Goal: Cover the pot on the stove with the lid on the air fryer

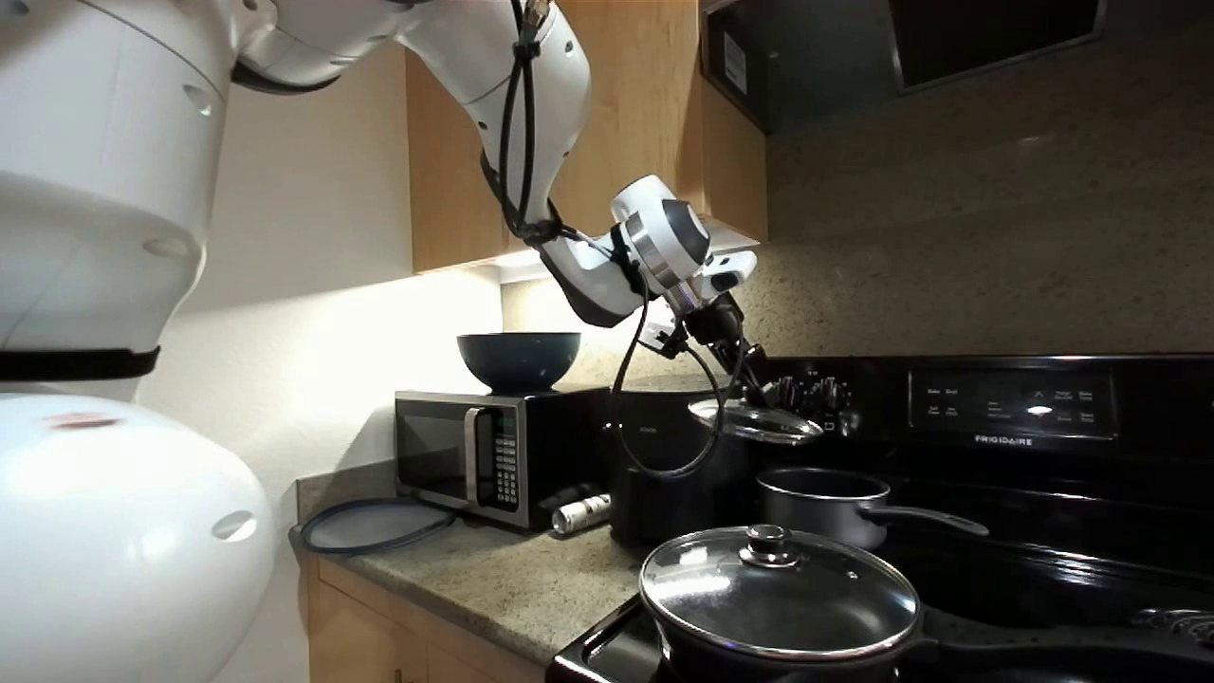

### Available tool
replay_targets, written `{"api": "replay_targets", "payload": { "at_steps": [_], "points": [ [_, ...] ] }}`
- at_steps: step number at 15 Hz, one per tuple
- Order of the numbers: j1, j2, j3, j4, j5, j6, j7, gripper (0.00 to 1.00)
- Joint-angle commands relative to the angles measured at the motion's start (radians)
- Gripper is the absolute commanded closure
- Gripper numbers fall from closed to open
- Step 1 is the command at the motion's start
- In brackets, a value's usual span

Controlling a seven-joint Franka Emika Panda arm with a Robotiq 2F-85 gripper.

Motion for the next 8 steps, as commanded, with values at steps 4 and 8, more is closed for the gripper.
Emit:
{"api": "replay_targets", "payload": {
  "at_steps": [4, 8],
  "points": [
    [-0.030, 0.023, 0.033, 0.010, -0.022, 0.001, 0.042, 0.52],
    [-0.026, 0.045, 0.027, 0.031, -0.043, -0.009, 0.083, 0.77]
  ]
}}
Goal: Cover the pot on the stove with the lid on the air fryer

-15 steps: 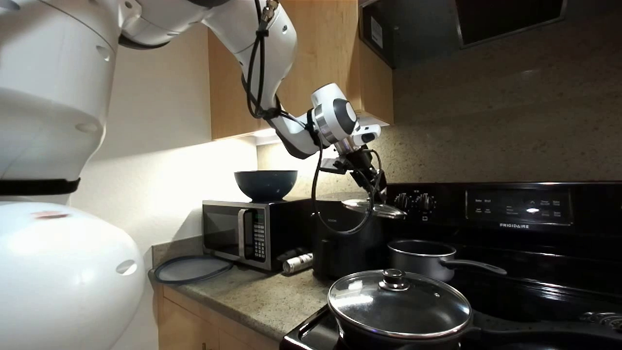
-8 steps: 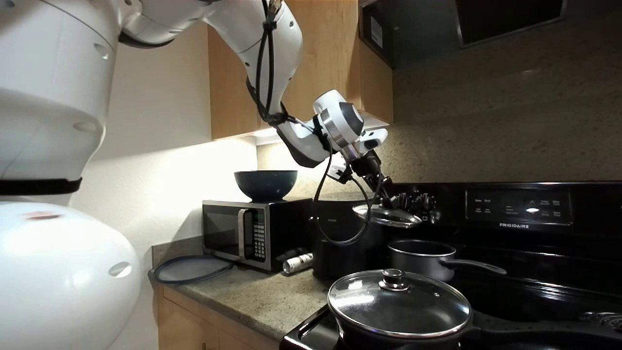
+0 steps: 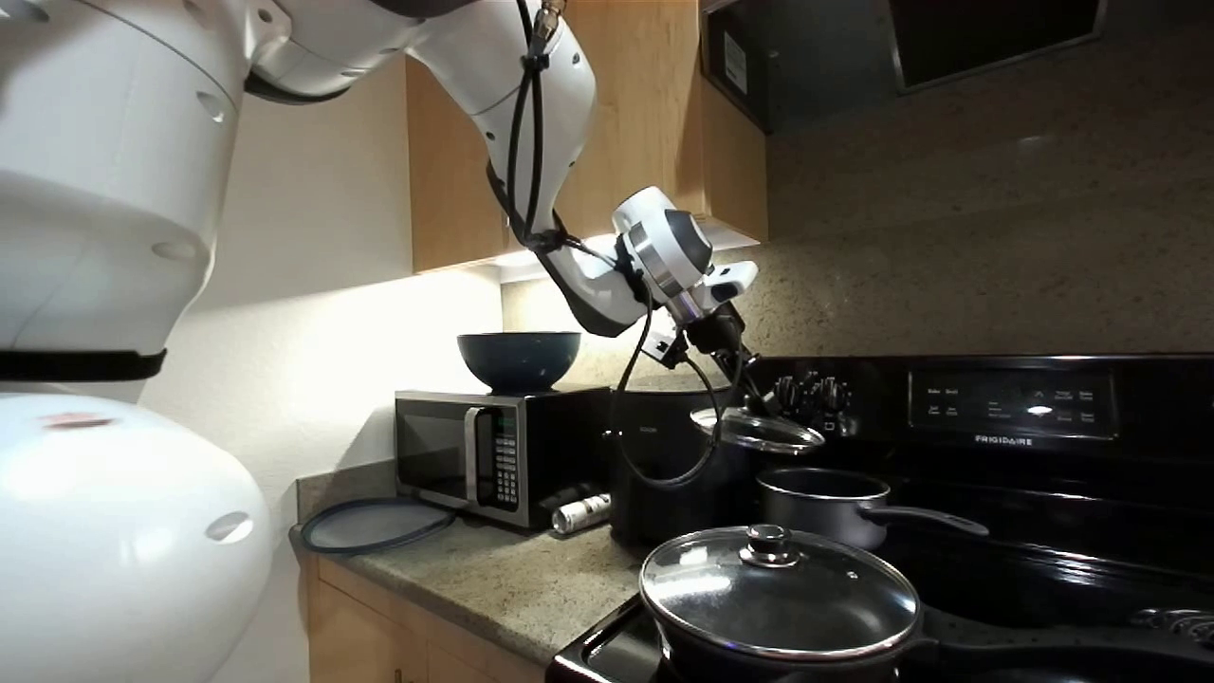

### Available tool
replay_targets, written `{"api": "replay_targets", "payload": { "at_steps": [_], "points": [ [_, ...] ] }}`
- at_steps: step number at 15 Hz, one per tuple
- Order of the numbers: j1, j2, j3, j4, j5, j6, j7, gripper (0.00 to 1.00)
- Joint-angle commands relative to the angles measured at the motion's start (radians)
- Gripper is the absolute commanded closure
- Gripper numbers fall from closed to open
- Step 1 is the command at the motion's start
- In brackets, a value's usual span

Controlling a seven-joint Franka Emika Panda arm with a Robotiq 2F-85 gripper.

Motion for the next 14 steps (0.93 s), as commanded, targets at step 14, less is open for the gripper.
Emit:
{"api": "replay_targets", "payload": {
  "at_steps": [14],
  "points": [
    [0.012, 0.373, -0.085, 0.437, 0.011, -0.074, 0.162, 0.77]
  ]
}}
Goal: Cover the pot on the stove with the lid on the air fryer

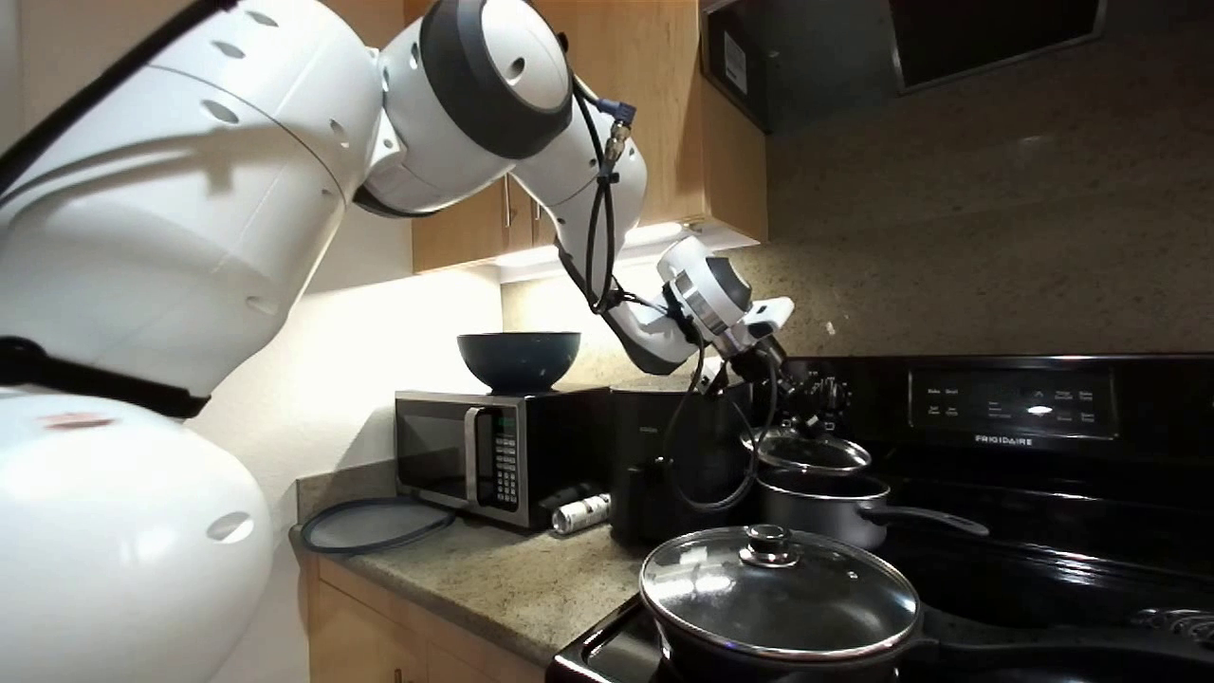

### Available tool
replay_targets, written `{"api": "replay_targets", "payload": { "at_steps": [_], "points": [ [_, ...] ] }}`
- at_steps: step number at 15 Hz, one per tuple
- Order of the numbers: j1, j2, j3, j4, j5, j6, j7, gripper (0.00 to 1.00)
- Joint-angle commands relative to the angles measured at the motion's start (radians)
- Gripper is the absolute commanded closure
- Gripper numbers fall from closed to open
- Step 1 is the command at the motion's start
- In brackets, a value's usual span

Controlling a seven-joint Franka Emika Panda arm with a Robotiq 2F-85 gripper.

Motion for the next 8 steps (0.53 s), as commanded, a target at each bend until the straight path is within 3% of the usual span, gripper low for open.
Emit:
{"api": "replay_targets", "payload": {
  "at_steps": [1, 8],
  "points": [
    [0.011, 0.057, -0.021, 0.107, 0.015, -0.043, 0.013, 0.77],
    [-0.006, 0.113, -0.003, 0.169, 0.064, -0.099, -0.018, 0.77]
  ]
}}
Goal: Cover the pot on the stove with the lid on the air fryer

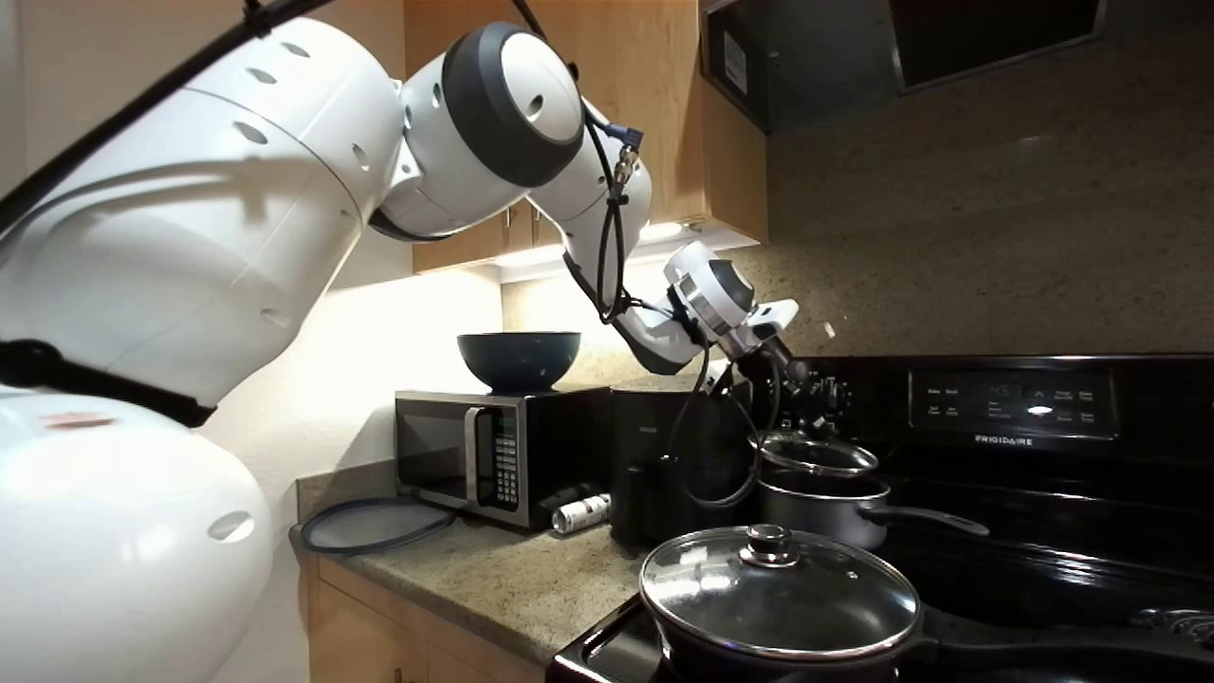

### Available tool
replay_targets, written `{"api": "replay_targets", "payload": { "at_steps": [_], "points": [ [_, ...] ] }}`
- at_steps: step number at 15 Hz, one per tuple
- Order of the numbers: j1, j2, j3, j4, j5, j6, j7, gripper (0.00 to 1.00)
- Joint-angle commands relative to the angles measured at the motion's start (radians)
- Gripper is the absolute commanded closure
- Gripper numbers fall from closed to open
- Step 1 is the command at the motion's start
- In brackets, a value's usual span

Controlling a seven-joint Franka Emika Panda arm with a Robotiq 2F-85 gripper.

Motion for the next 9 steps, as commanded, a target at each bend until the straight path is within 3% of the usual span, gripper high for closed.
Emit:
{"api": "replay_targets", "payload": {
  "at_steps": [1, 9],
  "points": [
    [-0.009, 0.053, 0.005, 0.069, 0.050, -0.012, -0.022, 0.77],
    [-0.001, 0.131, -0.010, 0.143, 0.107, -0.020, -0.038, 0.77]
  ]
}}
